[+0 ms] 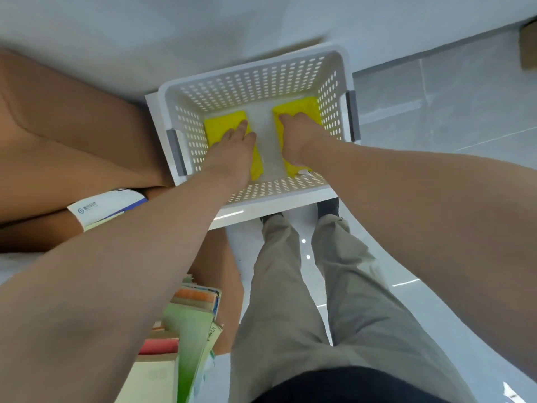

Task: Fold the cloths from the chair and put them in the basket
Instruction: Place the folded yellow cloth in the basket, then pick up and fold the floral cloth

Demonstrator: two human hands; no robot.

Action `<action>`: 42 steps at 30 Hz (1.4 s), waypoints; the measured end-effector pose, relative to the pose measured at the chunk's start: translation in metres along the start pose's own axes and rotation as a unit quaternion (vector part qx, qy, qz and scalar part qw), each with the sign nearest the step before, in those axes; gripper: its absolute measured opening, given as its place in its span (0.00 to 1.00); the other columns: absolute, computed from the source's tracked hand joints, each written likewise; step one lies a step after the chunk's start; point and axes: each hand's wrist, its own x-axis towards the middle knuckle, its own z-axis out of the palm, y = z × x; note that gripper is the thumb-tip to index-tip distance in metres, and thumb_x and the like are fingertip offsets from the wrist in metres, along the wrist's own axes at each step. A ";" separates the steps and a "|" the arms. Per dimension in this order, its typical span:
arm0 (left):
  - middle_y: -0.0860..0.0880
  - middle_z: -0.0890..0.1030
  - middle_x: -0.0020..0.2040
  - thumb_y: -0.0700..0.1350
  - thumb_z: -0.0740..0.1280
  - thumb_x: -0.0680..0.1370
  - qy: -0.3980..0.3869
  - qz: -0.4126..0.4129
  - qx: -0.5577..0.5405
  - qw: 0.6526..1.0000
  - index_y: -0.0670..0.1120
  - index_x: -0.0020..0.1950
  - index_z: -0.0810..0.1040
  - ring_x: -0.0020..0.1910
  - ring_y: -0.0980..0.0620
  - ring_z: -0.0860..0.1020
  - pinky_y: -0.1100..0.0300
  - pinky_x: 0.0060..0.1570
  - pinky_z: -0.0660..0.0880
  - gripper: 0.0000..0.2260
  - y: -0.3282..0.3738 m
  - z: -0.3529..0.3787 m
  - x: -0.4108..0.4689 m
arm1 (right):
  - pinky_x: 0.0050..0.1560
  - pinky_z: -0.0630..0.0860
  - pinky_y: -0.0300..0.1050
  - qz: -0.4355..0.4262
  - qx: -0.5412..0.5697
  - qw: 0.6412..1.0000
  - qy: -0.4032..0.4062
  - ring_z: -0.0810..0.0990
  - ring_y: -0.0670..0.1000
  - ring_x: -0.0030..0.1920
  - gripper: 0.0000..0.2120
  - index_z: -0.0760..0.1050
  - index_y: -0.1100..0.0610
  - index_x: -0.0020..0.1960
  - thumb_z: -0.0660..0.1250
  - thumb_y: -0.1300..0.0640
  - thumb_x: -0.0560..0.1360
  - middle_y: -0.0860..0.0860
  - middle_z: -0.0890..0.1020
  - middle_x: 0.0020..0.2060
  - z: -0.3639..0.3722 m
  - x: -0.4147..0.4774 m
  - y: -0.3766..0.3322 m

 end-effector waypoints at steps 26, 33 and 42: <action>0.53 0.82 0.46 0.51 0.64 0.81 0.191 0.223 -0.001 0.956 0.51 0.48 0.81 0.47 0.50 0.80 0.51 0.50 0.80 0.08 0.359 -0.315 -0.206 | 0.48 0.82 0.61 0.133 0.462 0.789 0.382 0.83 0.58 0.39 0.16 0.79 0.67 0.52 0.61 0.55 0.77 0.60 0.85 0.45 -0.244 -0.385 0.211; 0.55 0.82 0.45 0.51 0.66 0.81 0.214 0.280 -0.072 0.933 0.50 0.49 0.81 0.45 0.53 0.83 0.54 0.48 0.81 0.07 0.549 -0.328 -0.232 | 0.46 0.83 0.54 0.132 0.473 0.745 0.451 0.85 0.52 0.41 0.10 0.81 0.56 0.46 0.63 0.53 0.79 0.46 0.85 0.38 -0.266 -0.492 0.368; 0.54 0.84 0.43 0.51 0.68 0.80 0.174 0.313 -0.066 0.931 0.50 0.47 0.82 0.43 0.54 0.83 0.54 0.49 0.80 0.06 0.753 -0.301 -0.221 | 0.46 0.82 0.52 0.173 0.442 0.745 0.469 0.85 0.54 0.41 0.12 0.80 0.57 0.44 0.62 0.51 0.79 0.51 0.85 0.39 -0.262 -0.579 0.545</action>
